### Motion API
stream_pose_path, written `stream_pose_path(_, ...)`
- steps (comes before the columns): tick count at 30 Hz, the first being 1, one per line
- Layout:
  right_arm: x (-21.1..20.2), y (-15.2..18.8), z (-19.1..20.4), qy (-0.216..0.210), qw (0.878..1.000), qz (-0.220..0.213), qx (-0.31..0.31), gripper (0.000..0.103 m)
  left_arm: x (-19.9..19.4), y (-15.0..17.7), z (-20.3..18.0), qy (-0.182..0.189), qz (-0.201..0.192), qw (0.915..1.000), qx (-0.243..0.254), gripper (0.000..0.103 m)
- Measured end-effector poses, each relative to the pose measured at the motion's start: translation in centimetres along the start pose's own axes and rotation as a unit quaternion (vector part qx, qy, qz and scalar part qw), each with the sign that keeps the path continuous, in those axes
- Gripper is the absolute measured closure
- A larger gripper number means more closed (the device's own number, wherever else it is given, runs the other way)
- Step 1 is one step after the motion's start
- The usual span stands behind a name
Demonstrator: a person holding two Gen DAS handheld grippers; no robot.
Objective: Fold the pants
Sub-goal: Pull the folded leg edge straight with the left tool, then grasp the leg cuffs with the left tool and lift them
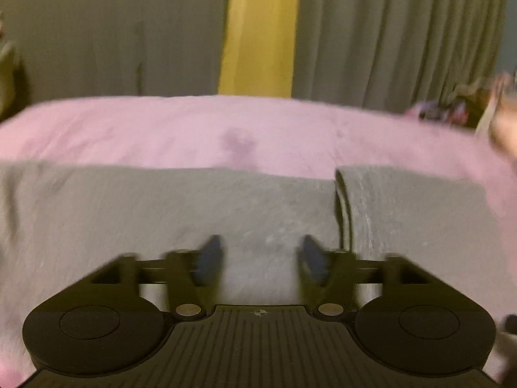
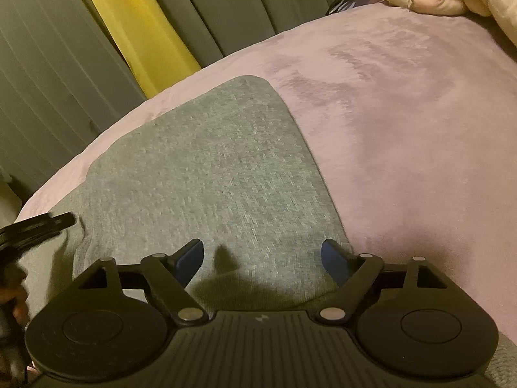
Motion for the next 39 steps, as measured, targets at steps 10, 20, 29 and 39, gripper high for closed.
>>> stream_pose_path(10,0.4,-0.4,0.2,-0.019,1.000,0.004,0.001,0.006,-10.1,-2.1,18.0,-0.100,-0.127,0.9571,-0.241,0.019)
stream_pose_path(20,1.0,-0.6,0.2,-0.027,0.999,0.011,0.015,0.004,-8.9,0.6,29.0,-0.111,-0.067,0.9222,-0.364,0.022)
stream_pose_path(29,1.7,-0.7,1.0,-0.002,1.000,0.021,-0.002,0.004,-6.0,0.9,30.0,-0.089,-0.040,0.9226,-0.373,0.023)
stream_pose_path(39,2.0,-0.7,1.3,0.010,1.000,0.014,0.000,0.004,-3.9,0.8,31.9,-0.044,-0.034,0.9158,-0.398,0.012)
Point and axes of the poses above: each gripper's, at about its wrist camera, not at the fingertips, and x roughly the way its jaws point, z to its left, y to its underside, the point moved 1 cm from there along x, roughly the way its jaws point, and after that the axes turned 8 degrees about -x, right-handed, at the moved point
